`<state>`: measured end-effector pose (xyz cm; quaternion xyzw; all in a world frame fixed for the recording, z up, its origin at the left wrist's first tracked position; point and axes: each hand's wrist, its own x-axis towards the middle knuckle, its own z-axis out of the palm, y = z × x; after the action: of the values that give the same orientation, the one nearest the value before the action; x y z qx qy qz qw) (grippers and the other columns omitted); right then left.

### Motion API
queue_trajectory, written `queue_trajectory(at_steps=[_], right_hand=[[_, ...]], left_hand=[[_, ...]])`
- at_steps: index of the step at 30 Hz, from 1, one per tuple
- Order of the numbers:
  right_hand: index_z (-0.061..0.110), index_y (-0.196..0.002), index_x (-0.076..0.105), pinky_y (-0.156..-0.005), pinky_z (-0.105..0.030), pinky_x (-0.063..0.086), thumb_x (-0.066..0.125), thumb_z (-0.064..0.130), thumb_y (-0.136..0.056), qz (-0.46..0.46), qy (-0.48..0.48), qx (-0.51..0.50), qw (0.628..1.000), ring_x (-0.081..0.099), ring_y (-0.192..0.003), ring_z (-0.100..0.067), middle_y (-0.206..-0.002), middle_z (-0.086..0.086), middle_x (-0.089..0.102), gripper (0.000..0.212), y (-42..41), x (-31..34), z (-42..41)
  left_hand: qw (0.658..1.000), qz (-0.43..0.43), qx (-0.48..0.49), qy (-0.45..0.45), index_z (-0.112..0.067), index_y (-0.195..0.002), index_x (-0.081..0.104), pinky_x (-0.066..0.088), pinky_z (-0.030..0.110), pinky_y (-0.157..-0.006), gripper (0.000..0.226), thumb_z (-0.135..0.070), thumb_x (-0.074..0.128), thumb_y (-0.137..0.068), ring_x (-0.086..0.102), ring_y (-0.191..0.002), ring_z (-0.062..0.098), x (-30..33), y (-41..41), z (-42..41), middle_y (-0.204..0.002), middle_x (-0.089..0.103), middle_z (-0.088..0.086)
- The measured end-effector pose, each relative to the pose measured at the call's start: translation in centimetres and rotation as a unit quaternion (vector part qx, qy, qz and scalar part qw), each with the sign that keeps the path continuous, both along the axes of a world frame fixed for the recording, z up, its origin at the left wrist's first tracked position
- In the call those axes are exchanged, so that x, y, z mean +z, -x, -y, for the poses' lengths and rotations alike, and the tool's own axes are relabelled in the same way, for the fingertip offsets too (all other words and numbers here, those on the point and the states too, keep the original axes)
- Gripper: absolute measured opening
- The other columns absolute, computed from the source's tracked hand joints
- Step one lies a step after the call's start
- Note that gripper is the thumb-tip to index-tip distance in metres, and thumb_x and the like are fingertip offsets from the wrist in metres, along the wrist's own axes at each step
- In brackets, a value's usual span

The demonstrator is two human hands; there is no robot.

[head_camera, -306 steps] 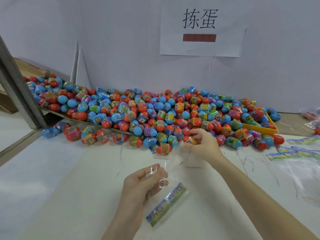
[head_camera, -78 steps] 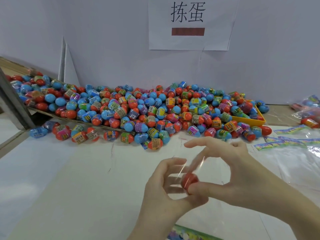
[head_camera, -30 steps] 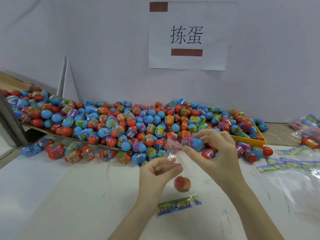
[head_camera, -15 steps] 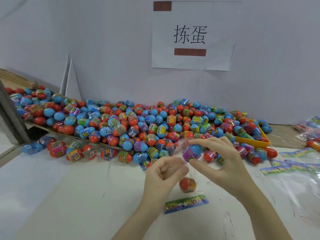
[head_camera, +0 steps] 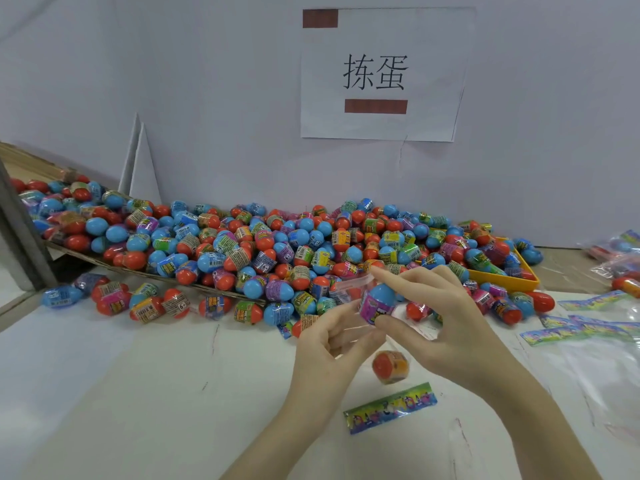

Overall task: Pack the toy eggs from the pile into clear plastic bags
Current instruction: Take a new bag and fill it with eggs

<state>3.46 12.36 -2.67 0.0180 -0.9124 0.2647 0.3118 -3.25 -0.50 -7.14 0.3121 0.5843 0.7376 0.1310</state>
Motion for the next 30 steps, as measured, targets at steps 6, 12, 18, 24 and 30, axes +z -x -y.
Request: queue_trajectory(at_steps=[6, 12, 18, 24, 30], right_hand=[[0.05, -0.106, 0.048, -0.083, -0.006, 0.035, 0.076, 0.016, -0.073, -0.007, 0.04, 0.012, 0.999, 0.04, -0.102, 0.004, -0.097, 0.021, 0.05, 0.055, 0.2, -0.1, 0.1], [0.048, -0.102, 0.05, -0.079, -0.009, 0.033, 0.064, 0.042, -0.059, -0.005, 0.023, -0.007, 1.0, 0.036, -0.099, 0.008, -0.097, 0.022, 0.041, 0.045, 0.2, 0.4, 0.0], [0.039, -0.109, 0.05, -0.079, -0.008, 0.031, 0.066, 0.026, -0.073, 0.018, 0.02, 0.001, 1.0, 0.036, -0.095, 0.006, -0.091, 0.02, 0.041, 0.041, 0.1, 0.6, 0.2], [0.02, -0.11, 0.065, -0.079, -0.005, 0.029, 0.061, 0.006, -0.083, 0.048, -0.018, -0.028, 0.998, 0.035, -0.096, -0.009, -0.093, 0.022, 0.039, 0.03, -0.1, 0.7, -0.2], [0.032, -0.102, 0.067, -0.074, -0.018, 0.016, 0.067, 0.018, -0.079, 0.094, -0.099, -0.061, 0.989, 0.021, -0.091, -0.004, -0.091, 0.018, 0.033, 0.027, -0.7, 1.0, -0.2]], left_hand=[[0.999, -0.035, 0.004, 0.004, -0.034, -0.099, 0.062, 0.051, 0.013, -0.069, 0.034, -0.035, 0.066, -0.065, 0.068, -0.085, 0.002, 0.0, 0.0, 0.1, -0.093, 0.071, -0.02], [0.998, -0.056, 0.02, 0.009, -0.039, -0.093, 0.06, 0.05, 0.011, -0.067, 0.031, -0.035, 0.066, -0.063, 0.067, -0.079, -0.001, 0.2, 0.0, 0.2, -0.085, 0.07, -0.025], [0.999, -0.037, 0.014, 0.001, -0.037, -0.096, 0.059, 0.051, 0.013, -0.066, 0.033, -0.033, 0.067, -0.063, 0.068, -0.08, 0.001, 0.3, -0.1, 0.2, -0.089, 0.072, -0.013], [1.0, -0.022, -0.001, 0.007, -0.04, -0.096, 0.056, 0.05, 0.013, -0.067, 0.029, -0.017, 0.066, -0.081, 0.067, -0.084, 0.004, 0.3, 0.0, 0.3, -0.103, 0.069, 0.0], [0.996, -0.051, -0.063, 0.045, -0.038, -0.098, 0.06, 0.052, 0.017, -0.071, 0.031, -0.036, 0.068, -0.068, 0.066, -0.083, 0.006, 0.7, 0.3, 1.0, -0.099, 0.07, -0.007]])
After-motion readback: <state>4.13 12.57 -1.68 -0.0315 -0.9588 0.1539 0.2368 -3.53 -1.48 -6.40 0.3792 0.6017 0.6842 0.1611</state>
